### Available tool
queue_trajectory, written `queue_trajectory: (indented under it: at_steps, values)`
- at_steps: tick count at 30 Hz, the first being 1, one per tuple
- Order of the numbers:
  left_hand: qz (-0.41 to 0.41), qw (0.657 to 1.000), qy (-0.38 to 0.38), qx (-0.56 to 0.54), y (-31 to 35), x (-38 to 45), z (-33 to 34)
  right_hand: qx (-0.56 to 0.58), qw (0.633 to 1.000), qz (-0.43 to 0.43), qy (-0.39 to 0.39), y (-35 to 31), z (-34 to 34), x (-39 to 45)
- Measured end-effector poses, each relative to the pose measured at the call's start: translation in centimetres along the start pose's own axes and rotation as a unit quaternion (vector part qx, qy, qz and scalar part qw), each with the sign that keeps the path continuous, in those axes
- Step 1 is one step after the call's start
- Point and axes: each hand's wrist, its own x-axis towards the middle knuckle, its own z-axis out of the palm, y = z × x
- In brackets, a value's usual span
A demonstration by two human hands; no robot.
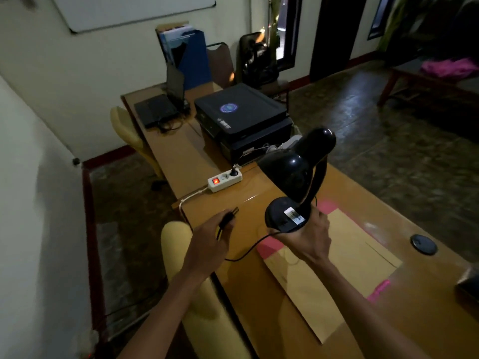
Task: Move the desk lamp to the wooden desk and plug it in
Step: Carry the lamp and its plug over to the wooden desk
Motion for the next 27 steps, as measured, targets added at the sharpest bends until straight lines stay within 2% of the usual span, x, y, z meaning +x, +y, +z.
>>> queue_trajectory:
  at_steps: [3,8,14,23,27]
  values:
    - [0.015,0.999,-0.015,-0.028,-2.5,5.3,0.1,-0.012,0.999,0.032,0.025,-0.2,1.9,3.4]
    - [0.010,0.998,-0.028,-0.061,-6.1,11.5,0.8,-0.032,0.997,0.066,0.026,-0.7,5.8,8.5]
    - [-0.013,0.993,-0.102,-0.064,-9.4,16.8,2.3,-0.041,0.991,0.123,0.003,1.0,12.4,11.9]
    - [-0.094,0.980,-0.163,-0.067,-11.2,13.8,4.7,-0.072,0.987,0.141,-0.006,3.0,18.3,11.5]
    - [-0.064,0.972,-0.217,-0.071,-7.0,13.6,5.6,-0.047,0.989,0.138,-0.036,4.0,17.9,12.1]
